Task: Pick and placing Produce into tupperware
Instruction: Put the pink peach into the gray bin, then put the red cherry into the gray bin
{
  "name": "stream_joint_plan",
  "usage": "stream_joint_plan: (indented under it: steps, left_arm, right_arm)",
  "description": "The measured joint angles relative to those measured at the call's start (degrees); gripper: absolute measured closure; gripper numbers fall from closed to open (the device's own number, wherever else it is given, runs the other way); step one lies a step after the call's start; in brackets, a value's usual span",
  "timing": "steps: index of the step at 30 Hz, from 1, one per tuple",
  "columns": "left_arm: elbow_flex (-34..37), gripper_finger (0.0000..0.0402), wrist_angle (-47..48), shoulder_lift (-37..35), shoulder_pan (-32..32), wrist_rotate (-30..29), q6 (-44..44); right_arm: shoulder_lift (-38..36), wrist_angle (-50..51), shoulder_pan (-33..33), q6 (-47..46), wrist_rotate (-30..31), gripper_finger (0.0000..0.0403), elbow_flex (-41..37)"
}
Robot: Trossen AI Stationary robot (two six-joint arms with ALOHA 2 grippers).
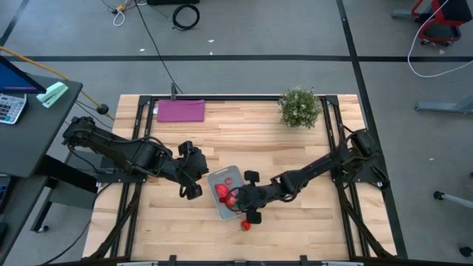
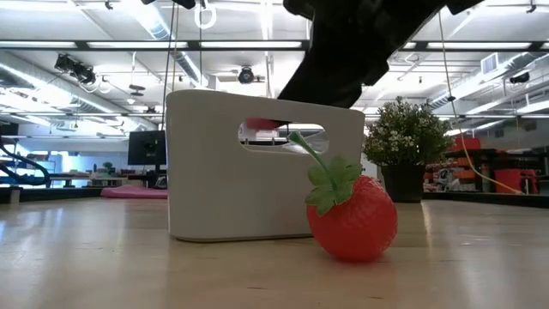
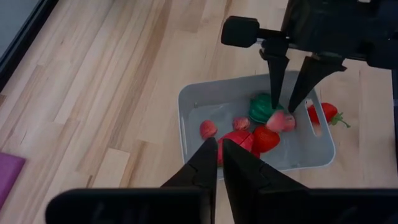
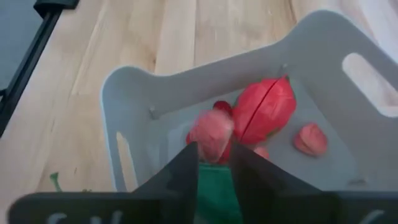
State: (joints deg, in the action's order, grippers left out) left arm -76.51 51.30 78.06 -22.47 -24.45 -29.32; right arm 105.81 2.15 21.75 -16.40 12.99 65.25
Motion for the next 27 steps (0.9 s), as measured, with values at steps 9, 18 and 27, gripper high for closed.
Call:
stream_joint_plan:
  steps: [9, 18, 27]
  left_arm:
    - [0.0, 0.0374, 0.0, 0.0, 0.0, 0.0, 0.0]
    - [0.0, 0.037, 0.7, 0.0, 0.0, 0.0, 0.0]
    - [0.0, 0.038, 0.7, 0.0, 0.0, 0.0, 0.0]
  right_arm:
    - [-0.9, -0.1, 0.4, -0.3, 0.2, 0.0239, 0.0]
    - [-8.9, 3.2, 8.3, 0.9, -1.8, 0.0244, 0.0]
    - [-8.0, 12.5, 17.1, 8.9, 3.3, 0.0252, 0.0]
